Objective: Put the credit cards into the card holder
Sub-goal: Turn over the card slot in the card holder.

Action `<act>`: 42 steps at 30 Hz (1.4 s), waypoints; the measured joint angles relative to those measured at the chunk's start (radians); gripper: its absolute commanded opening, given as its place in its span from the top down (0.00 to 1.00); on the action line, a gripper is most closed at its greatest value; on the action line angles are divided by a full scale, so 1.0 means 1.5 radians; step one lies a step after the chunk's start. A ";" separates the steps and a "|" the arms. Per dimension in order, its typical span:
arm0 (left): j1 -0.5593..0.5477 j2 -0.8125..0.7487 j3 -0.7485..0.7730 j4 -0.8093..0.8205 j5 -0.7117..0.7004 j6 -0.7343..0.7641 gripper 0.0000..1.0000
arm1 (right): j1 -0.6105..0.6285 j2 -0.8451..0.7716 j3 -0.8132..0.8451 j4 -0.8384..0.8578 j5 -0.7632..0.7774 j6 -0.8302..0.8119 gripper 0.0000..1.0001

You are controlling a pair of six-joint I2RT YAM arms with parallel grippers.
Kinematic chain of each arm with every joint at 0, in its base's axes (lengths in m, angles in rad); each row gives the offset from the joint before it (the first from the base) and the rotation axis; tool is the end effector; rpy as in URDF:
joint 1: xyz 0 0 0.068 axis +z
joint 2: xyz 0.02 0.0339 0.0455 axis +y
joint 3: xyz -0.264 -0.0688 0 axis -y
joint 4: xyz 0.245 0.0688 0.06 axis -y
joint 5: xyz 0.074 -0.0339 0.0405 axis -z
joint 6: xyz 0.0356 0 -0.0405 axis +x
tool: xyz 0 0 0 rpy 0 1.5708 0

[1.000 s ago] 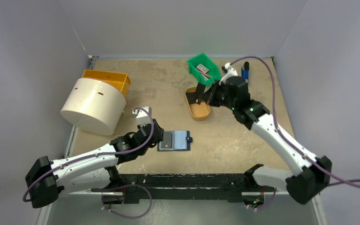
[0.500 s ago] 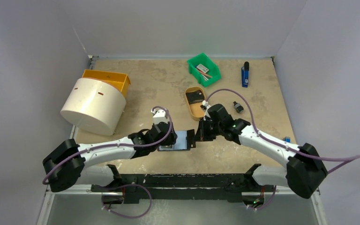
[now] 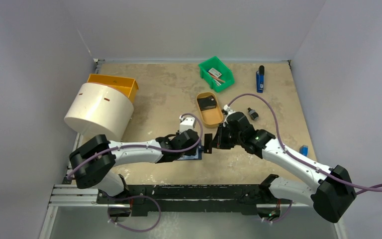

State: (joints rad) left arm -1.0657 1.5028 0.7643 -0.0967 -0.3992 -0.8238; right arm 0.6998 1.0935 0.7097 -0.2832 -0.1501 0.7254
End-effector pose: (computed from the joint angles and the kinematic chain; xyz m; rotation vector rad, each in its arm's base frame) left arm 0.1550 -0.2517 0.1771 0.1022 2.3667 -0.4575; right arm 0.1757 0.1549 0.2443 -0.0568 2.3997 0.8977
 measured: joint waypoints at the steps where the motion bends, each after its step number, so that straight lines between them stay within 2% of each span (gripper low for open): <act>1: 0.000 0.006 0.002 -0.004 -0.002 0.001 0.64 | 0.000 -0.003 -0.002 -0.002 0.001 0.000 1.00; 6: -0.001 0.034 0.013 -0.025 -0.013 0.004 0.63 | 0.000 -0.010 -0.010 -0.003 -0.001 0.000 1.00; 9: -0.001 0.055 0.022 -0.031 -0.017 0.004 0.66 | 0.000 -0.010 -0.010 -0.003 -0.001 -0.003 1.00; 16: -0.001 0.074 0.035 -0.040 -0.035 0.003 0.84 | 0.000 -0.007 -0.010 0.003 -0.008 -0.011 1.00; 24: -0.001 0.085 0.043 -0.052 -0.060 -0.003 0.99 | 0.000 0.027 -0.010 0.025 -0.069 -0.035 1.00; 34: -0.002 0.085 0.041 -0.054 -0.074 -0.010 1.00 | 0.015 0.089 -0.010 0.030 -0.139 -0.061 1.00; 42: -0.002 0.082 0.028 -0.037 -0.081 -0.022 1.00 | 0.018 0.157 -0.011 0.036 -0.174 -0.037 1.00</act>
State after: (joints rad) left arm -1.0691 1.6253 0.8059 -0.1528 -0.5205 -0.8562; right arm 0.7261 1.3289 0.6937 -0.2295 -0.4114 0.6697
